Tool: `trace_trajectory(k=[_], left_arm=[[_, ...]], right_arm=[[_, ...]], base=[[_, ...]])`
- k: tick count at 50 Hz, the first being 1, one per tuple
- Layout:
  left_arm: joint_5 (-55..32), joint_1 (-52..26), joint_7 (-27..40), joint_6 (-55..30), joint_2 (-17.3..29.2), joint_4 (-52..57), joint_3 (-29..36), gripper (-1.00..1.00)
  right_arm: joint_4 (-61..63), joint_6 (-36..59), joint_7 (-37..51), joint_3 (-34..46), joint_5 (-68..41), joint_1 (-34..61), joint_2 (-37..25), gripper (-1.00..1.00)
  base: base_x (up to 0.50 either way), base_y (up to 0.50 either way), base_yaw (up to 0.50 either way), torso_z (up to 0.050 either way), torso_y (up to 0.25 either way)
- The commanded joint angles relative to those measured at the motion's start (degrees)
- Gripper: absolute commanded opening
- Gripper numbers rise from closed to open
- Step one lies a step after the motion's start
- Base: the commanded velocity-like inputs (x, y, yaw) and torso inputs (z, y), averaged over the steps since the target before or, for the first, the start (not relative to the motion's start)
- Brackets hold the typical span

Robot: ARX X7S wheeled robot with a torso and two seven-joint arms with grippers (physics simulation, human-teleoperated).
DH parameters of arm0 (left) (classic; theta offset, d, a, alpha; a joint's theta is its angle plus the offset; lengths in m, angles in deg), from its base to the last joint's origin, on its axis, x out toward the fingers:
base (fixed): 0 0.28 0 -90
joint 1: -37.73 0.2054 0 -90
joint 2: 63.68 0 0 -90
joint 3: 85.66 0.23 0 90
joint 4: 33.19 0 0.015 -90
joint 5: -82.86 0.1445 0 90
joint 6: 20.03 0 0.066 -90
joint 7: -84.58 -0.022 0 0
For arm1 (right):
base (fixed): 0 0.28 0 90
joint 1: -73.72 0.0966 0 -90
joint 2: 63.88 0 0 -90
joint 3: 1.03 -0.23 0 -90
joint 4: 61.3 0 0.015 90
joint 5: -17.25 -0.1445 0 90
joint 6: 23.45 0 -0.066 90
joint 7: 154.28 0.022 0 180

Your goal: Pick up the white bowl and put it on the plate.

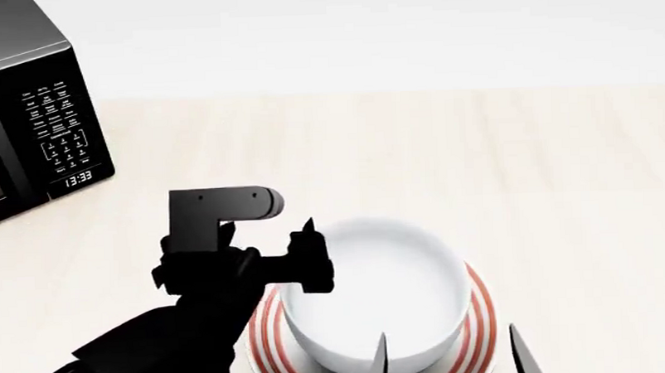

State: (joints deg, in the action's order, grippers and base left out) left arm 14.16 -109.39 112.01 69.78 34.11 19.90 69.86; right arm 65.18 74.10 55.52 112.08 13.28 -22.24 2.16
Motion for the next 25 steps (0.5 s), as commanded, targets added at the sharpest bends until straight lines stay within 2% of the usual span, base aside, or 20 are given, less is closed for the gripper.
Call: trace_trajectory(k=[1, 10, 17, 21, 25], left_arm=[[5.82, 0.52, 9.31, 0.10, 7.43, 17.40, 0.12, 1.00], [11.20, 2.95, 16.82, 1.82, 17.94, 36.92, 1.41, 1.00], [14.70, 5.78, 21.28, 3.22, 24.36, 45.72, 1.84, 1.00], [21.01, 8.26, 26.40, 3.67, 29.46, 52.80, 3.14, 1.00], [24.58, 10.13, 30.07, 3.93, 32.33, 56.56, 3.58, 1.00]], right_arm=[[1.67, 0.67, -1.31, -1.86, 0.51, 0.15, 0.71, 1.00], [7.59, 3.57, -0.09, -3.29, 1.02, -0.15, -0.15, 1.00], [11.70, 5.87, 0.51, -4.03, 1.32, -0.42, -0.80, 1.00], [15.68, 8.16, 0.90, -4.29, 1.77, -0.39, -1.15, 1.00], [17.40, 9.09, 1.04, -4.06, 2.23, -0.36, -1.30, 1.00]], base=[[0.00, 0.00, 0.00, 0.000, 0.000], [0.00, 0.00, 0.00, 0.000, 0.000], [0.00, 0.00, 0.00, 0.000, 0.000], [0.00, 0.00, 0.00, 0.000, 0.000], [0.00, 0.00, 0.00, 0.000, 0.000]])
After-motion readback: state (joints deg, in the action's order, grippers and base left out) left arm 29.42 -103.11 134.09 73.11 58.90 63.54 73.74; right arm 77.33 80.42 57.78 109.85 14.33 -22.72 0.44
